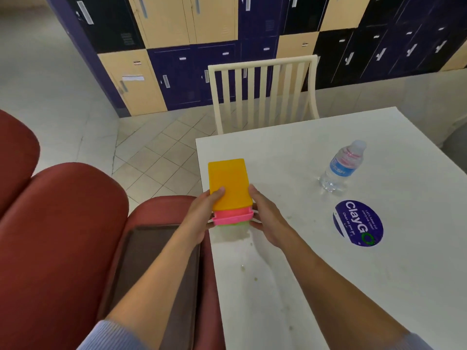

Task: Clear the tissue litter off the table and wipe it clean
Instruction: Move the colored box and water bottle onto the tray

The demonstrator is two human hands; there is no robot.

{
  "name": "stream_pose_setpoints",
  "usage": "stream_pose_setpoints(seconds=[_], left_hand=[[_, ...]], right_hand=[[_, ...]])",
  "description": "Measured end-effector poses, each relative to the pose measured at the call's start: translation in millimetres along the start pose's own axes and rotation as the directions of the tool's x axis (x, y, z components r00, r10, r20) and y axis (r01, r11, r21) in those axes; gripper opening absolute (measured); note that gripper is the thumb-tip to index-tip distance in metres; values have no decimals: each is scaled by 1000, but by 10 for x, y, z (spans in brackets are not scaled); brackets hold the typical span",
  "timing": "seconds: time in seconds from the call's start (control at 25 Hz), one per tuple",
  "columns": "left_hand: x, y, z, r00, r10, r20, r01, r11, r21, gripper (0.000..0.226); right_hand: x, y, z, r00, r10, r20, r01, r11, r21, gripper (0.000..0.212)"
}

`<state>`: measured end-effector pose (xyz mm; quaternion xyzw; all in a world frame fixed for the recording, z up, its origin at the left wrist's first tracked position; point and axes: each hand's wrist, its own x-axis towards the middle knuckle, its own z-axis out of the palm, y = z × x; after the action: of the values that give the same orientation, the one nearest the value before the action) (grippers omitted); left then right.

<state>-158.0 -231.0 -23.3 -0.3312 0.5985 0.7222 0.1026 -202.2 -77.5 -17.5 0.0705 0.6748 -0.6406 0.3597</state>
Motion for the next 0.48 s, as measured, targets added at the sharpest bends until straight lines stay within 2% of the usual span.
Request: stream_pose_setpoints(seconds=[0.24, 0.4, 0.48], left_hand=[[-509, -120, -3, 995, 66, -73, -69, 997, -38, 33], [-921, -268, -172, 988, 110, -107, -117, 991, -67, 17], [-1082, -376, -318, 985, 113, -131, -125, 989, -82, 20]], right_hand=[[-362, 91, 103, 999, -22, 36, 24, 999, -41, 35], [-615, 236, 273, 995, -47, 86, 55, 994, -96, 44], [-728, 319, 412, 992, -45, 119, 59, 991, -121, 47]])
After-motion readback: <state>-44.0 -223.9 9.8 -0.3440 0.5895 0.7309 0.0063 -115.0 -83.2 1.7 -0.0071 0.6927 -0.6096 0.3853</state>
